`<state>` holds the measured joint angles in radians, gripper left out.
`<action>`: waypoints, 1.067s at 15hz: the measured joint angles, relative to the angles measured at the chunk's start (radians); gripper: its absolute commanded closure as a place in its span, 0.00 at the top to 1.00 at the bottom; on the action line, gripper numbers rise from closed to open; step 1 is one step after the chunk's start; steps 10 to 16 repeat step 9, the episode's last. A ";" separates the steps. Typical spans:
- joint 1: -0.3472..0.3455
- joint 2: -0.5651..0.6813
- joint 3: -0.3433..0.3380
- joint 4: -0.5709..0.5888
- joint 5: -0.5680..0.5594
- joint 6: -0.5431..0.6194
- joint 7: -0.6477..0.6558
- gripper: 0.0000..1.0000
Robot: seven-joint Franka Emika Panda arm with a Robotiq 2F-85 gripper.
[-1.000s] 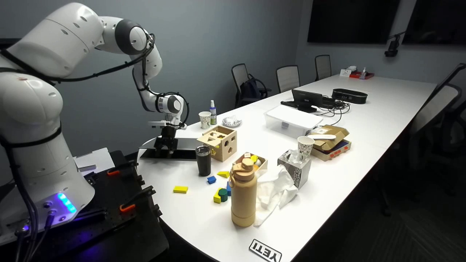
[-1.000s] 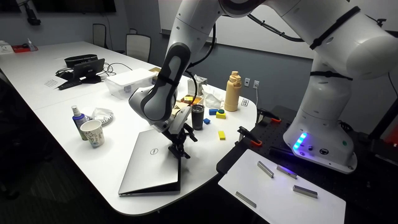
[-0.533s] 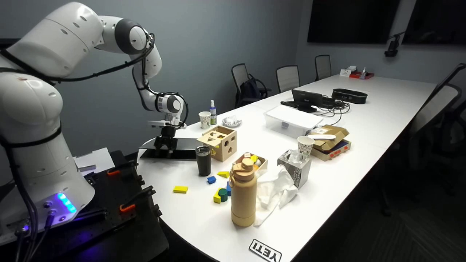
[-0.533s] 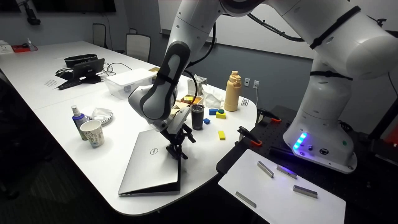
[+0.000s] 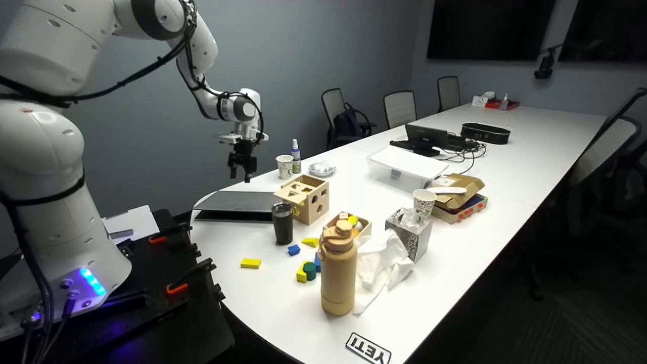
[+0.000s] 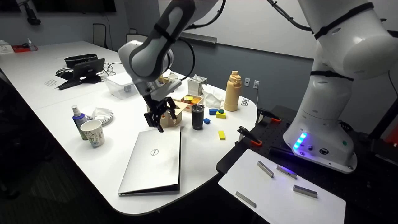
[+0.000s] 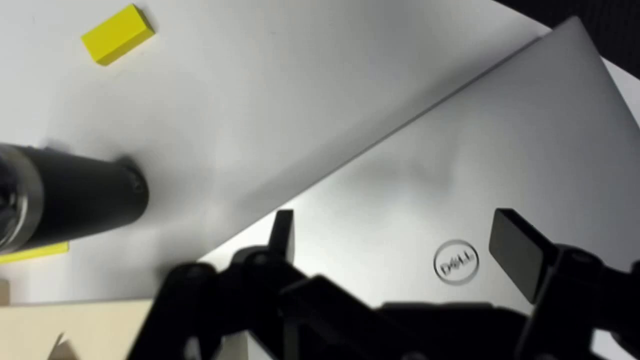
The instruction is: Close the laptop
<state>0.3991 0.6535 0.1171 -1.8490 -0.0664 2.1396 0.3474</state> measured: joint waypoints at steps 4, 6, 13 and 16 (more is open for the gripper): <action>-0.044 -0.179 -0.007 -0.063 0.013 0.115 0.017 1.00; -0.059 -0.248 -0.015 -0.111 0.013 0.207 0.039 1.00; -0.067 -0.319 -0.031 -0.185 0.007 0.321 0.070 1.00; -0.067 -0.319 -0.031 -0.185 0.007 0.321 0.070 1.00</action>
